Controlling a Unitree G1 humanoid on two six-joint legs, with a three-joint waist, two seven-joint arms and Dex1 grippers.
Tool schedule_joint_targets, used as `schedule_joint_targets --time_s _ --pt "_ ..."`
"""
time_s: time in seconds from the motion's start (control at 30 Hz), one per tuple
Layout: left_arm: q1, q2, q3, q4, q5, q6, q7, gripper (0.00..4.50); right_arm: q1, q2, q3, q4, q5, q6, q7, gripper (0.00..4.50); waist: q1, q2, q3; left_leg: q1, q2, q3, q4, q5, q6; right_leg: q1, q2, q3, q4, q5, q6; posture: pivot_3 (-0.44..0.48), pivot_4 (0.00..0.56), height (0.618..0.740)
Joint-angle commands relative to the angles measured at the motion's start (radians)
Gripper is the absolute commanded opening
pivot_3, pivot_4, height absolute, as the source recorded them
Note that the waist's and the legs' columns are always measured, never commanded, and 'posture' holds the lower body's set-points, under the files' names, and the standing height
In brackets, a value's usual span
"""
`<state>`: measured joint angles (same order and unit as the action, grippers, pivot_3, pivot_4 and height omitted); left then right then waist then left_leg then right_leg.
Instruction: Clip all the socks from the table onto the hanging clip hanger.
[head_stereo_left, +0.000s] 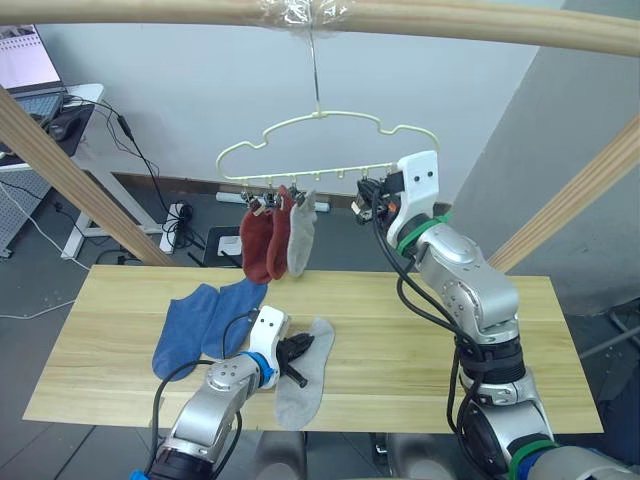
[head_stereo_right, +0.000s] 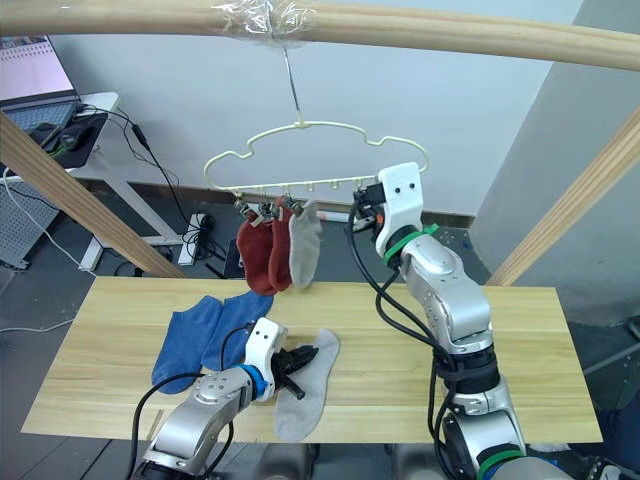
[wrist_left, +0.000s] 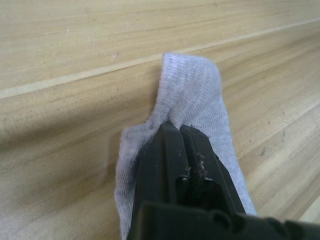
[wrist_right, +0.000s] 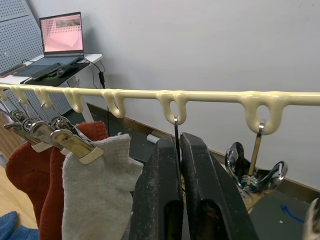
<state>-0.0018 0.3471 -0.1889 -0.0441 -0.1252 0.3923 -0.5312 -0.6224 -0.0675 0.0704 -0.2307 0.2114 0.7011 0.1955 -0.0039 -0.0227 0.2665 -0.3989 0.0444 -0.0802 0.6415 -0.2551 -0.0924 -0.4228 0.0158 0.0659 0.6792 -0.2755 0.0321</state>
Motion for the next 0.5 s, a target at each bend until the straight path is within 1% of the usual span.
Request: schedule_joint_targets --time_s 0.03,0.1,0.2,0.27,0.3,0.37,0.43,0.5 --pt "-0.024 0.013 0.037 -0.015 0.002 -0.081 -0.009 0.25 0.006 -0.014 -0.017 0.002 -0.003 -0.001 -0.003 0.00 0.000 0.000 0.000 0.000 0.000 0.000 0.000 0.000 0.000 0.000 0.000 0.000 0.000 0.000 0.000 0.071 0.247 0.740" --pt "-0.038 0.029 0.037 -0.004 -0.004 -0.103 -0.045 0.69 0.005 -0.014 -0.017 0.007 -0.003 -0.004 -0.004 0.00 0.000 0.000 0.000 0.000 0.000 0.000 0.000 0.000 0.000 0.000 0.000 0.000 0.000 0.000 0.000 0.075 0.246 0.740" --pt "-0.061 0.028 0.042 0.015 -0.001 -0.112 -0.050 1.66 0.003 -0.013 -0.017 0.012 -0.004 -0.009 -0.007 0.00 0.000 0.000 0.000 0.000 0.000 0.000 0.000 0.000 0.000 0.000 0.000 0.000 0.000 0.000 0.000 0.073 0.248 0.740" --pt "-0.067 0.031 0.034 0.012 0.008 -0.109 -0.056 2.18 0.003 -0.013 -0.017 0.013 -0.005 -0.011 -0.008 0.00 0.000 0.000 0.000 -0.001 0.000 0.000 0.000 0.000 0.000 0.000 0.000 0.000 -0.001 0.000 0.000 0.073 0.248 0.740" --pt "-0.065 0.031 0.027 -0.001 0.015 -0.096 -0.054 2.53 0.005 -0.013 -0.017 0.012 -0.006 -0.011 -0.010 0.00 0.000 0.000 0.000 -0.001 0.000 0.000 0.000 0.000 0.000 0.000 0.000 0.000 -0.001 0.000 0.000 0.073 0.248 0.740" --pt "-0.058 0.033 0.009 -0.023 0.045 -0.072 -0.033 3.17 0.009 -0.015 -0.017 0.008 -0.007 -0.011 -0.012 0.00 0.000 0.000 0.000 -0.001 0.000 0.000 0.000 0.000 0.000 0.000 0.000 0.000 -0.001 0.000 0.000 0.073 0.248 0.740" --pt "-0.045 0.017 0.004 -0.047 0.054 -0.011 0.000 3.80 0.012 -0.016 -0.018 0.007 -0.009 -0.010 -0.016 0.00 0.000 0.000 0.000 -0.001 0.000 0.000 0.000 0.000 0.000 0.000 0.000 0.000 -0.001 0.000 0.000 0.060 0.252 0.740" --pt "-0.038 0.006 -0.009 -0.057 0.082 0.013 0.034 4.46 0.013 -0.017 -0.020 0.010 -0.014 -0.011 -0.022 0.00 -0.001 0.000 0.000 0.000 0.000 0.000 0.000 0.000 0.000 0.000 0.000 0.000 -0.001 0.000 0.000 0.060 0.252 0.740"
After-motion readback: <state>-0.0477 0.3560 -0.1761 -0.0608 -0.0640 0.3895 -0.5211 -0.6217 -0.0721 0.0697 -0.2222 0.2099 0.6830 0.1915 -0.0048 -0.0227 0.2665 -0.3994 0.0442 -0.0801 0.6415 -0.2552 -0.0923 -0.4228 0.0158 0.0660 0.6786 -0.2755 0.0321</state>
